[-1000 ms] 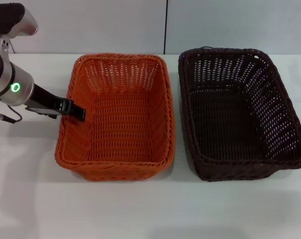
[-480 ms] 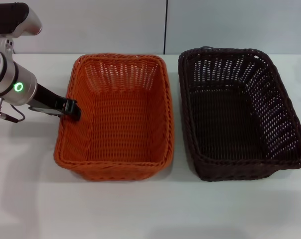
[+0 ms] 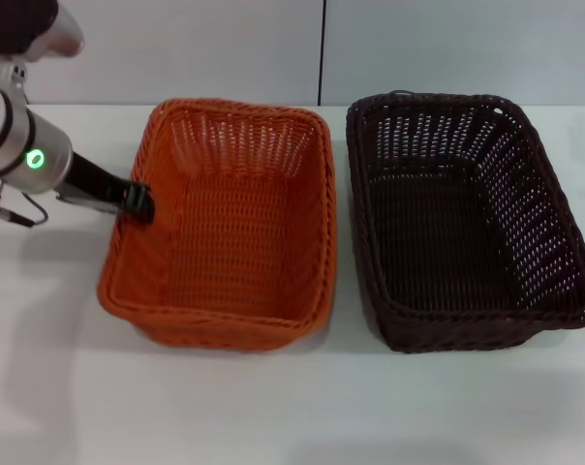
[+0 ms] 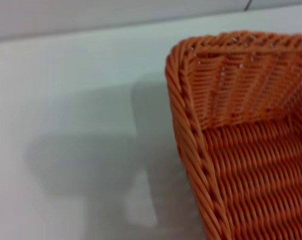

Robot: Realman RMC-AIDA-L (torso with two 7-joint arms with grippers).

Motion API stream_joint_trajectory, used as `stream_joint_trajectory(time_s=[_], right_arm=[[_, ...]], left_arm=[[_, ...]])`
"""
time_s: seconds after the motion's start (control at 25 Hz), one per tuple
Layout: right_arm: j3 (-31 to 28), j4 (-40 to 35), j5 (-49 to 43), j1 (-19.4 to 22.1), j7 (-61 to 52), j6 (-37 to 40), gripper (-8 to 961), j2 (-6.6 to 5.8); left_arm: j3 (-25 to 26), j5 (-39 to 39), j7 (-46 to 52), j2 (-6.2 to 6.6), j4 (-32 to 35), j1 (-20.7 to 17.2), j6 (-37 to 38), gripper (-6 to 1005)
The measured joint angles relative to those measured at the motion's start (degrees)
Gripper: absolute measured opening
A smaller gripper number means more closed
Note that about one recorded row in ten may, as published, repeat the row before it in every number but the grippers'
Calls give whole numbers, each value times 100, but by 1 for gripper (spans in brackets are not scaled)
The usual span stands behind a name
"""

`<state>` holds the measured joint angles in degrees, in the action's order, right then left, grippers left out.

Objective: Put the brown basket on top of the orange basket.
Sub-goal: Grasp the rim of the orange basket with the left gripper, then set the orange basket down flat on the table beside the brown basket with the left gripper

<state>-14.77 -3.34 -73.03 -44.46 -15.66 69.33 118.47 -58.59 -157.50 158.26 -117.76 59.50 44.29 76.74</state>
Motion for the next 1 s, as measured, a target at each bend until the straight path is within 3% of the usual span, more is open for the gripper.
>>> stream_joint_trajectory(time_s=[0.28,0.44,0.52,0.56,0.76,0.8,0.92,0.96,1.0], right_arm=[[13,12,0,1,2,-4,618,0],[25,19,-23,3,2,-10,618,0],[28,13,-29,4,2,-12,617,0],[31,9,-29,5,2,-12,617,0],[30,21,-35,12,-3,-11,618,0],[29,31,-37,11,-3,-11,618,0],[33,48,-45,-15,-3,10,618,0],[35,50,-46,-25,-3,22,618,0],[36,52,-47,-33,-6,32,618,0]], left_arm=[[245,-2,-499,96,585,-32,272,198],[493,-12,-1241,428,1025,71,939,187],[493,-12,-1241,428,1025,71,939,181],[574,-10,-1676,593,1064,191,1324,178],[620,-8,-1889,607,1066,248,1457,167],[621,1,-2474,504,1050,345,1648,167],[627,8,-2792,401,1017,395,1673,168],[641,15,-3056,295,956,465,1658,168],[641,15,-3056,295,956,465,1658,168]])
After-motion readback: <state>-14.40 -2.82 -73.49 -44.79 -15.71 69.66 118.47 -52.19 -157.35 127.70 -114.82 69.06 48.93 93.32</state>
